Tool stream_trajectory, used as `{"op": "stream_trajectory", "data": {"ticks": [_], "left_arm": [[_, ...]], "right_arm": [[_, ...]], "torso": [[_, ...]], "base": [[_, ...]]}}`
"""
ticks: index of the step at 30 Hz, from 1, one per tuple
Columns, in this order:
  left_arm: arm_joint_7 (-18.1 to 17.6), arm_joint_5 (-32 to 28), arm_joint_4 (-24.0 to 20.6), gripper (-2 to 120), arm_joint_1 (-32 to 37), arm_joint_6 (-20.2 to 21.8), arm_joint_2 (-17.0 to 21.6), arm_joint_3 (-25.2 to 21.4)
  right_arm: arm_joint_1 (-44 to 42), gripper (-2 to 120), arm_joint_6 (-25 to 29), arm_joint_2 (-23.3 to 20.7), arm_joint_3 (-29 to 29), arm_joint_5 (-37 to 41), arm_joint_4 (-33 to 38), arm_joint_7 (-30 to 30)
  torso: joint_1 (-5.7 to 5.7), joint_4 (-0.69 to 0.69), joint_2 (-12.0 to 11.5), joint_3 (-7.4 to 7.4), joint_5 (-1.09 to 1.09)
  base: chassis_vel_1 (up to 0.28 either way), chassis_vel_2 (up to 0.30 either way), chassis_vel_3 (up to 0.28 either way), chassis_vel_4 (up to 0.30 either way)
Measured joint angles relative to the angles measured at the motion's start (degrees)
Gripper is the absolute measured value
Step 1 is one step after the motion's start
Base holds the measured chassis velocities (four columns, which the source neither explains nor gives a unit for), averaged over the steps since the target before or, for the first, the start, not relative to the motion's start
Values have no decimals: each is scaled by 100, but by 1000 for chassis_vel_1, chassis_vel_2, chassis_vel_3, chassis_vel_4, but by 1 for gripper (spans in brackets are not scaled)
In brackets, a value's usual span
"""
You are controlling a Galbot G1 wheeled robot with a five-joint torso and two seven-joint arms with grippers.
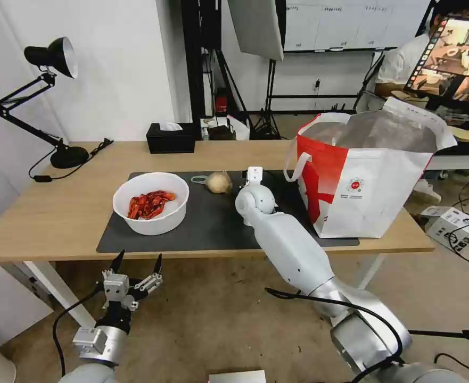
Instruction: Pick up the trash from the table and place it into the takeout bag.
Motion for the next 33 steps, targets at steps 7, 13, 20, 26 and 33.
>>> {"op": "stream_trajectory", "data": {"ticks": [7,13,20,26,33], "left_arm": [[-2,9,29,100,-38,0,-6,69],[-8,18,41,100,-52,0,-4,90],[-17,18,41,100,-34,-7,-14,71],[-20,19,38,100,-6,-12,-38,59],[-25,50,19,100,22,-13,-54,45]], "right_arm": [[-73,0,356,-30,-31,-326,105,-243],[-113,0,807,-64,-82,-715,304,-359],[-339,0,1151,-252,-267,-1056,1114,-316],[-606,0,1329,-545,-431,-1290,1929,-172],[-1090,0,1562,-960,-373,-1767,3018,-98]], "torso": [[0,0,0,0,0],[0,0,0,0,0],[0,0,0,0,0],[0,0,0,0,0],[0,0,0,0,1]], "base": [[0,0,0,0],[0,0,0,0],[0,0,0,0],[0,0,0,0],[0,0,0,0]]}}
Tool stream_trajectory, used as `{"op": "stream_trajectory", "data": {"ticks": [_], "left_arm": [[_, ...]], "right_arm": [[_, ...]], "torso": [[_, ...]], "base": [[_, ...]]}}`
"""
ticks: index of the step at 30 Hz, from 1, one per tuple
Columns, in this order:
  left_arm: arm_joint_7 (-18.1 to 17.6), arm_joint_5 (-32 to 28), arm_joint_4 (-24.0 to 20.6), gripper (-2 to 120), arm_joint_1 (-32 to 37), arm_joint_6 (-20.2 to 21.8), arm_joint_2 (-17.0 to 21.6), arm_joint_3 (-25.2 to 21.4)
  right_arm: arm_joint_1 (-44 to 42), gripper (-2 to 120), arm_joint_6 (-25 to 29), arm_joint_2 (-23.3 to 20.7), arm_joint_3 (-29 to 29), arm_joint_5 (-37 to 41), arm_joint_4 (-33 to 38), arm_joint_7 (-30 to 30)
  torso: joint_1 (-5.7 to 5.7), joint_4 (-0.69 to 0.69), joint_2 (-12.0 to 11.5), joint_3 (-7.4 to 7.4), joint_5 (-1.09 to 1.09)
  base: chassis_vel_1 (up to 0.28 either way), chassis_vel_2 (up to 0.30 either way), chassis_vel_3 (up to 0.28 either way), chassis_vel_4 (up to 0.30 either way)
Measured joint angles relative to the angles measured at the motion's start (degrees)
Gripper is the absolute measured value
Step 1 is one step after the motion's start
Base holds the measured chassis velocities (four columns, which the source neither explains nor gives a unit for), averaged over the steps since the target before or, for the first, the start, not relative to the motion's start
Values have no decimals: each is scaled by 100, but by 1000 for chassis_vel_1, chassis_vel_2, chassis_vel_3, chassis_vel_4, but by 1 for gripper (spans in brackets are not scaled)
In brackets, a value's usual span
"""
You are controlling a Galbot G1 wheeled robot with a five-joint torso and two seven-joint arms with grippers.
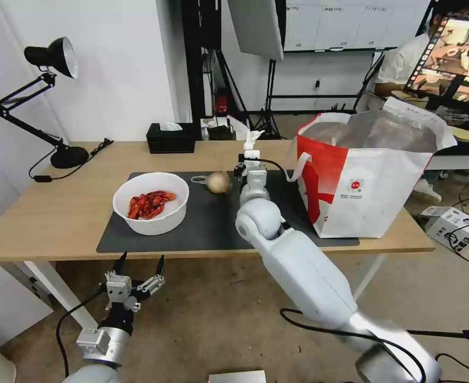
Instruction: Pick up the trash from the table and place it into the takeout bag.
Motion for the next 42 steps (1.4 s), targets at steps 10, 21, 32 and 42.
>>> {"op": "stream_trajectory", "data": {"ticks": [10,21,32,42], "left_arm": [[-3,55,-26,100,10,-17,-48,-5],[-3,88,-28,100,-8,-24,-70,54],[-3,84,3,100,-81,-19,-48,115],[-4,73,-24,100,-67,4,-36,129]], "right_arm": [[-382,0,124,-489,706,-641,853,-44],[-251,0,-134,-834,1447,-424,1114,15],[100,3,-1174,-1440,1720,847,1220,543],[288,45,-1563,-1890,1766,1863,1440,879]], "torso": [[0,-1,0,0,1],[0,-1,0,0,0],[0,-1,0,0,0],[0,0,0,0,0]], "base": [[0,0,0,0],[0,0,0,0],[0,0,0,0],[0,0,0,0]]}}
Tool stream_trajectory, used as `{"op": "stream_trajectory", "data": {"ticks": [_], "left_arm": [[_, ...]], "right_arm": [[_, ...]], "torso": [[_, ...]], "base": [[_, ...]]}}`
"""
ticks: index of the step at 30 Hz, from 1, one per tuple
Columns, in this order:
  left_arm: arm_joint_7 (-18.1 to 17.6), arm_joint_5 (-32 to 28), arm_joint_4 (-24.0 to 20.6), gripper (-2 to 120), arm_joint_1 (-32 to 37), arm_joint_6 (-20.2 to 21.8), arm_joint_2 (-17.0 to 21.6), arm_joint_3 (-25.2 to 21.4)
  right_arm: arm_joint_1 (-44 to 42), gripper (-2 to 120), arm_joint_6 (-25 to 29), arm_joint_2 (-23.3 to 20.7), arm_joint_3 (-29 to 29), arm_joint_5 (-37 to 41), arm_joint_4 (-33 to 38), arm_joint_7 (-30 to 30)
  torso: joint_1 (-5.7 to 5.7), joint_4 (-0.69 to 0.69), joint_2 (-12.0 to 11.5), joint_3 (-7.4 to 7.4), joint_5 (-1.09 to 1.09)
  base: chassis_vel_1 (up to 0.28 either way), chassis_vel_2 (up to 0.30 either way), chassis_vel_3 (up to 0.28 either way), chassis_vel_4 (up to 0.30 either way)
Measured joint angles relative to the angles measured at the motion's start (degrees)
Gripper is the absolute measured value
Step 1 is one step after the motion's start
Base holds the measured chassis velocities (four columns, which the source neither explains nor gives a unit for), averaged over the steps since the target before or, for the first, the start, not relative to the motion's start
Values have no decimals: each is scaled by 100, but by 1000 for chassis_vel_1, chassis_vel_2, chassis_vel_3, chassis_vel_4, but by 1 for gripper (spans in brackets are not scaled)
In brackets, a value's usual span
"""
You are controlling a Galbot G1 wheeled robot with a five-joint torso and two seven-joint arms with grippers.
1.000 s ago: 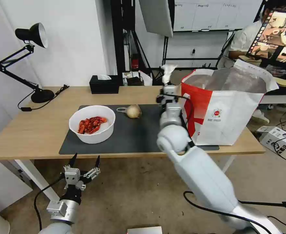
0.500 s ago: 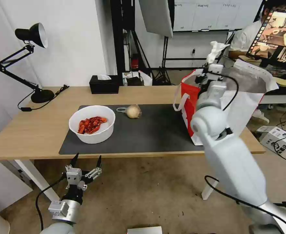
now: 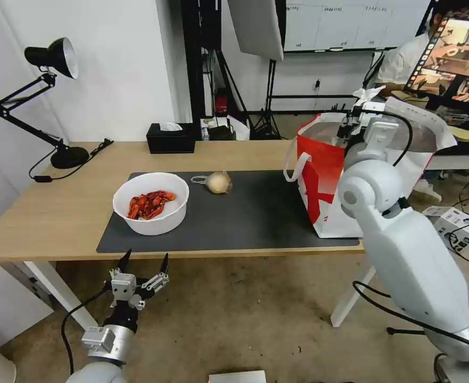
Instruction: Pick up the trash from the table and place it into the takeout bag.
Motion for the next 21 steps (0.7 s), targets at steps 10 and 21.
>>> {"op": "stream_trajectory", "data": {"ticks": [10,21], "left_arm": [[-5,-4,-45,100,41,5,-23,6],[-10,-7,-92,100,50,10,-26,15]], "right_arm": [[-8,80,-197,-247,-16,19,56,-207],[-76,100,-122,-292,-19,-2,123,-382]], "torso": [[0,0,0,0,0],[0,0,0,0,0]], "base": [[0,0,0,0],[0,0,0,0]]}}
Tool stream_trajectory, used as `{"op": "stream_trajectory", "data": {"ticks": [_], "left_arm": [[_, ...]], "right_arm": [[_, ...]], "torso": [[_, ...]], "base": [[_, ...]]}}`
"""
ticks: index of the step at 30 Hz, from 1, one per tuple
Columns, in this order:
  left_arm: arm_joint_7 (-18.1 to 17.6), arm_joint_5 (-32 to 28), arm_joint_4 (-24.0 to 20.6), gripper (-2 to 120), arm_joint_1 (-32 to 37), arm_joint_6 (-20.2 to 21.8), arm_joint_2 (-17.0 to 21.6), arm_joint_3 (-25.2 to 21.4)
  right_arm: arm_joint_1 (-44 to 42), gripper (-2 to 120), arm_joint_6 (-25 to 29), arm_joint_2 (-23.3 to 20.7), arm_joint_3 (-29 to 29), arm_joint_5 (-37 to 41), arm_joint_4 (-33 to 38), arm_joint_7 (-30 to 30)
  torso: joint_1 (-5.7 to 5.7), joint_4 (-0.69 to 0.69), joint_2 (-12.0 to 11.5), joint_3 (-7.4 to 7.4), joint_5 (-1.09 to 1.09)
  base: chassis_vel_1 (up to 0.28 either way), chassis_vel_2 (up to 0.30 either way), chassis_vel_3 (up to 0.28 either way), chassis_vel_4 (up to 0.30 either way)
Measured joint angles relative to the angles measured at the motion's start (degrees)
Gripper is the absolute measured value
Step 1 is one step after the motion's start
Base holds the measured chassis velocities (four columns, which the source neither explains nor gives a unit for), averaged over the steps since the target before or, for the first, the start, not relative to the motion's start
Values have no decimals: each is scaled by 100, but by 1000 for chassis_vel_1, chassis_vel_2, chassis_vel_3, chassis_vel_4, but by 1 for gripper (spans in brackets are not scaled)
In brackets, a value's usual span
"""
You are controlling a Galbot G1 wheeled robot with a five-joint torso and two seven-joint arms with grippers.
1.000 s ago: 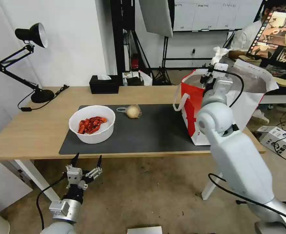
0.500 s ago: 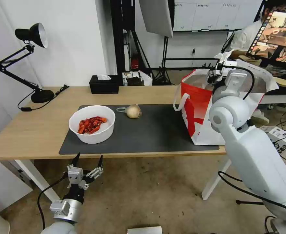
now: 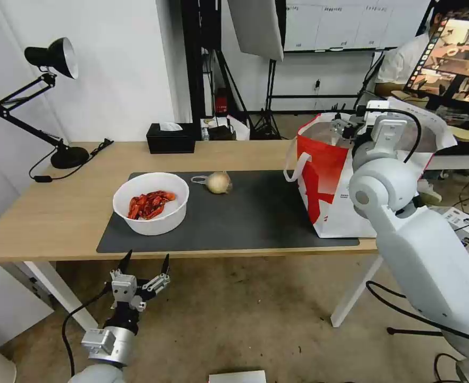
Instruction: Pick up the trash from the table and place it into the takeout bag.
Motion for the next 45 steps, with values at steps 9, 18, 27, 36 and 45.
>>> {"op": "stream_trajectory", "data": {"ticks": [9,18,27,36,45], "left_arm": [[-2,-13,-47,100,4,2,11,-35],[-4,-48,-75,100,5,4,17,-98],[25,17,-4,100,-20,-58,-59,-28],[69,78,72,100,31,-104,-88,-43],[132,257,223,100,115,-112,-154,-99]], "right_arm": [[-133,100,652,5,12,95,246,-613],[-2059,100,1804,-423,542,336,1279,-3411],[-3894,100,2698,-564,1265,-97,1506,-5204],[-5253,100,4142,186,1375,-1251,911,-5566],[-5846,100,4799,818,1043,-2218,382,-4785]], "torso": [[0,1,0,0,-1],[-1,-1,0,0,2],[0,0,1,0,0],[0,0,0,0,1],[0,0,1,0,0]], "base": [[0,0,0,0],[0,0,0,0],[0,0,0,0],[0,0,0,0],[0,0,0,0]]}}
